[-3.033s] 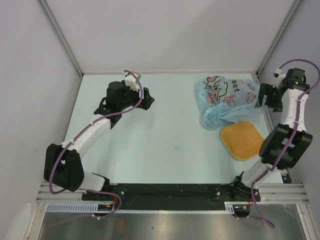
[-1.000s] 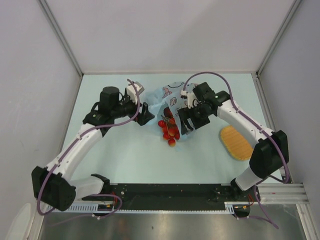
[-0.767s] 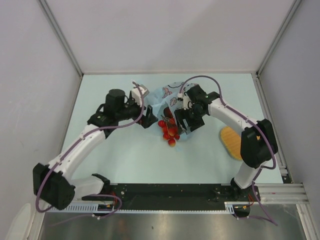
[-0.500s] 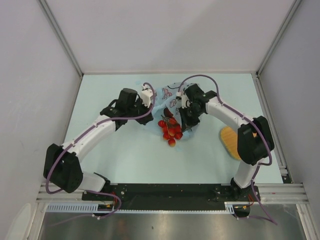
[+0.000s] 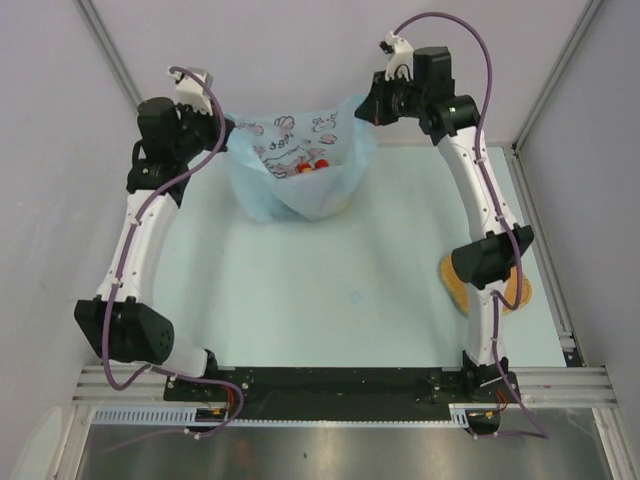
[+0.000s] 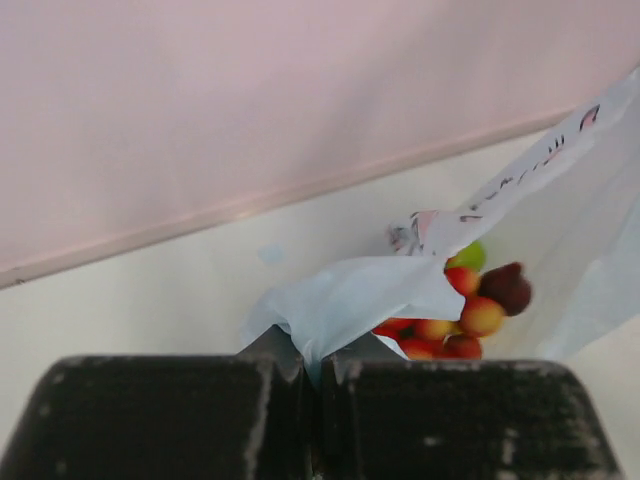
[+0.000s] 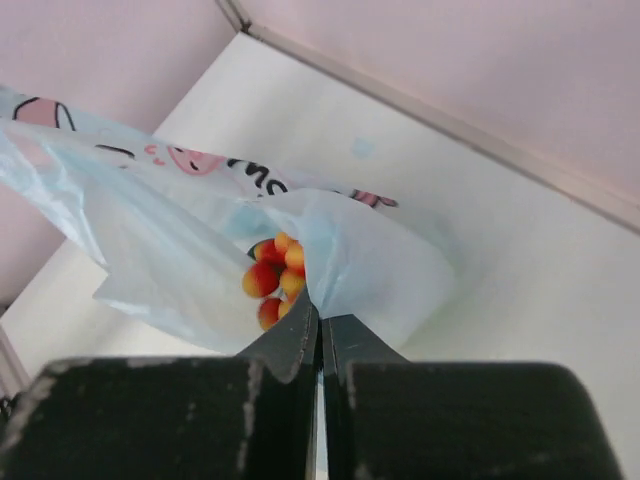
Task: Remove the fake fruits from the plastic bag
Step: Adjust the plastic bag at the center of the board.
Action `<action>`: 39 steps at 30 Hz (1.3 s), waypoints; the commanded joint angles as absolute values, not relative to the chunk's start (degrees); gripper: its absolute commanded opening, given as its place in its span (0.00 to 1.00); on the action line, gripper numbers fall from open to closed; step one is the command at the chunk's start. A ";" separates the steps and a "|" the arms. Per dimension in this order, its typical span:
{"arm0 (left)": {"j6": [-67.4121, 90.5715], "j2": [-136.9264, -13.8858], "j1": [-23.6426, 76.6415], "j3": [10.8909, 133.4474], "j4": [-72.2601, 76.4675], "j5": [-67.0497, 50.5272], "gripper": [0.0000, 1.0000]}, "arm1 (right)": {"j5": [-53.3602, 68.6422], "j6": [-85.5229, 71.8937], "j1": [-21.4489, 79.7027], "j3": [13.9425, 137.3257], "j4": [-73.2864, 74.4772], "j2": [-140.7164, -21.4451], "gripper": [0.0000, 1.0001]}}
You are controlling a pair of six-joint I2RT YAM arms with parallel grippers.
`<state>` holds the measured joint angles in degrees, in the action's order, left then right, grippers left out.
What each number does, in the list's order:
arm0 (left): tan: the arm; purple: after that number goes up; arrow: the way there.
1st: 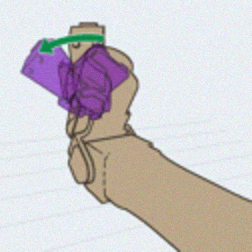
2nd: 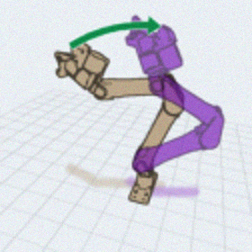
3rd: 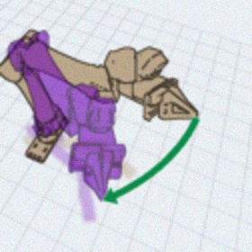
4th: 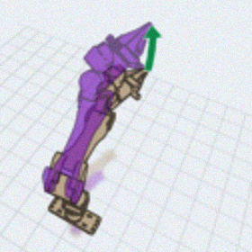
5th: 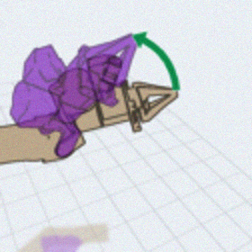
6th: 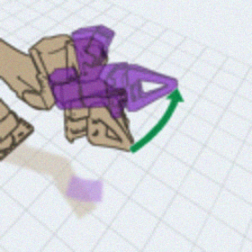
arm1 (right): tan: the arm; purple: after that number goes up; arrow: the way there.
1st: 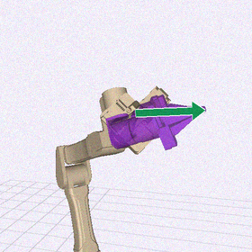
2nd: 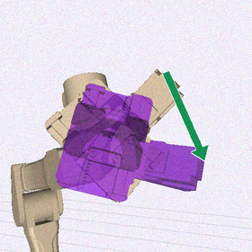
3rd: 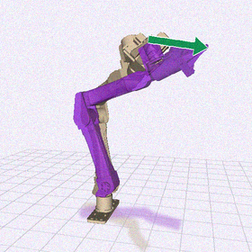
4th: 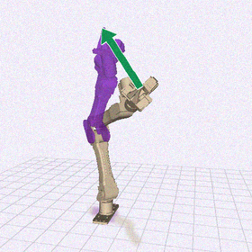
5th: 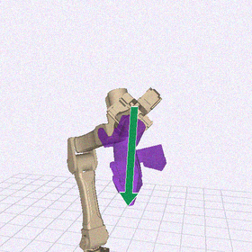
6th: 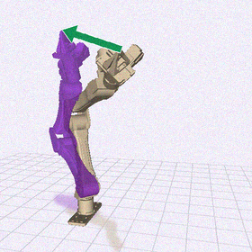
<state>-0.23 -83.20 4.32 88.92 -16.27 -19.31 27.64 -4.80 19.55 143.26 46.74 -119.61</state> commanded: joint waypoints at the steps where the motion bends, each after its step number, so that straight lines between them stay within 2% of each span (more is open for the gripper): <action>1: 2.20 -84.82 3.34 92.99 -12.66 -21.53 0.00 | 29.09 -7.82 19.51 148.81 42.30 -125.86 0.00; 6: 2.19 -78.41 3.25 83.61 -15.02 -25.30 0.00 | 27.70 -1.33 19.07 137.30 44.46 -121.91 0.00; 10: 2.03 -70.41 3.34 69.92 -19.24 -34.24 0.00 | 24.97 1.22 16.88 120.99 46.06 -115.07 0.00; 12: 1.23 -66.89 3.51 66.11 -22.23 -38.56 0.00 | 23.38 1.41 15.48 117.09 46.14 -112.95 0.00; 13: 1.32 -66.10 3.60 63.40 -22.76 -41.37 0.00 | 23.03 1.49 15.12 115.85 45.97 -112.07 0.09; 15: 2.98 -63.90 4.65 61.09 -21.98 -41.93 0.00 | 22.06 2.54 13.90 113.73 46.49 -110.13 0.37; 16: 3.95 -63.29 4.92 59.52 -21.19 -41.40 0.00 | 21.45 3.33 13.63 113.64 47.28 -109.43 0.61; 19: 5.62 -63.45 5.71 59.50 -19.25 -40.87 0.00 | 17.42 8.69 11.69 108.57 50.18 -104.43 0.85; 20: 5.19 -63.89 5.89 59.85 -19.16 -40.35 0.00 | 13.49 11.31 11.43 106.02 50.97 -102.85 0.85; 25: 5.45 -68.11 5.98 62.66 -17.59 -38.41 0.00 | -4.70 23.18 12.91 77.48 48.00 -90.19 0.83; 27: 6.85 -69.25 5.98 63.19 -16.88 -37.80 0.00 | -7.46 24.43 14.76 67.56 44.67 -86.25 0.83; 31: 8.17 -71.80 6.06 65.21 -16.43 -35.34 0.08 | -12.03 25.05 21.17 58.90 40.26 -83.32 0.84; 34: 6.69 -71.90 6.06 67.40 -17.31 -34.19 0.09 | -10.12 23.03 22.94 59.50 39.11 -82.36 0.85; 36: 5.02 -71.63 6.06 69.68 -17.58 -34.45 0.18 | -7.05 22.24 23.03 61.16 39.11 -81.22 0.86; 37: 3.18 -71.46 6.06 70.83 -17.93 -34.63 0.41 | -4.51 21.80 23.11 63.35 39.29 -80.43 0.86; 39: 2.73 -71.72 6.06 73.29 -18.81 -34.98 0.58 | -2.82 19.88 23.64 65.90 39.72 -80.07 0.86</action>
